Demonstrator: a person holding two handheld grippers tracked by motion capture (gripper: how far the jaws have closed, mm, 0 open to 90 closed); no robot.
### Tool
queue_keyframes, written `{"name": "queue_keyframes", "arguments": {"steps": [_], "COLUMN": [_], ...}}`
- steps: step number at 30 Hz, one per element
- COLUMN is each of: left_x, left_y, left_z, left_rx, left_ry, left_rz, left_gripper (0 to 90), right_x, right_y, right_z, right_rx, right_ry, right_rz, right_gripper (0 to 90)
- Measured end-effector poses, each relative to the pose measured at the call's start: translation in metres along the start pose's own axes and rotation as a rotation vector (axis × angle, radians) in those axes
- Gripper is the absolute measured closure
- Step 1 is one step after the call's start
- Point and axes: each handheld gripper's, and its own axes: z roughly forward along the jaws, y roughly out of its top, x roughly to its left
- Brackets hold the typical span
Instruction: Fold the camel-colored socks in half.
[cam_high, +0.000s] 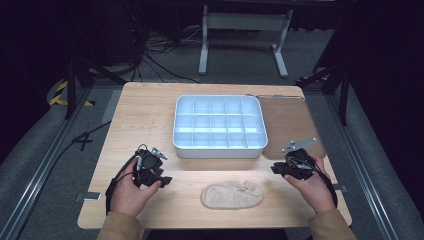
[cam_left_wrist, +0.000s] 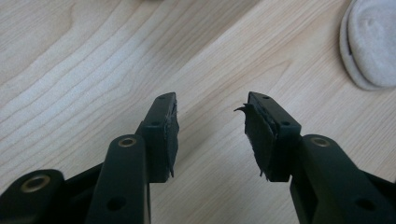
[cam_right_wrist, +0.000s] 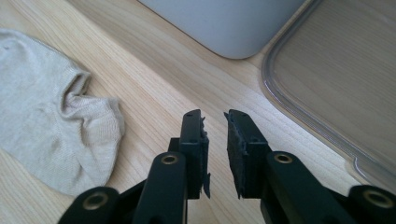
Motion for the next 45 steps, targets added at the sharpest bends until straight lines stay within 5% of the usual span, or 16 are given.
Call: {"name": "queue_keyframes", "arguments": {"steps": [5, 8, 12, 24, 31, 40, 45], "left_x": [-0.009, -0.013, -0.021, -0.046, -0.055, -0.062, -0.064], "left_y": [0.004, 0.006, 0.012, 0.023, 0.025, 0.03, 0.029], "left_z": [-0.01, -0.013, -0.018, -0.015, -0.012, -0.003, 0.0], "left_rx": [-0.028, -0.034, -0.033, 0.008, 0.002, 0.052, 0.067], "left_ry": [0.045, 0.023, -0.056, -0.16, -0.167, -0.206, -0.188], "left_rz": [-0.003, 0.005, 0.03, 0.048, 0.074, 0.095, 0.111], "left_gripper": [49.5, 51.5, 53.8, 54.0, 60.1, 58.6, 58.6], "right_x": [0.003, 0.003, 0.004, 0.016, 0.028, 0.044, 0.053], "right_y": [-0.002, -0.003, -0.004, -0.003, -0.002, 0.0, 0.002], "right_z": [-0.004, -0.006, -0.008, -0.011, -0.009, -0.006, -0.002], "right_rx": [-0.028, -0.035, -0.039, -0.017, 0.009, 0.035, 0.063], "right_ry": [0.036, 0.053, 0.087, 0.104, 0.135, 0.185, 0.212], "right_rz": [0.006, 0.01, 0.025, -0.016, -0.061, -0.103, -0.125], "right_gripper": [76.6, 75.7, 74.9, 75.4, 79.8, 88.3, 89.2]}}
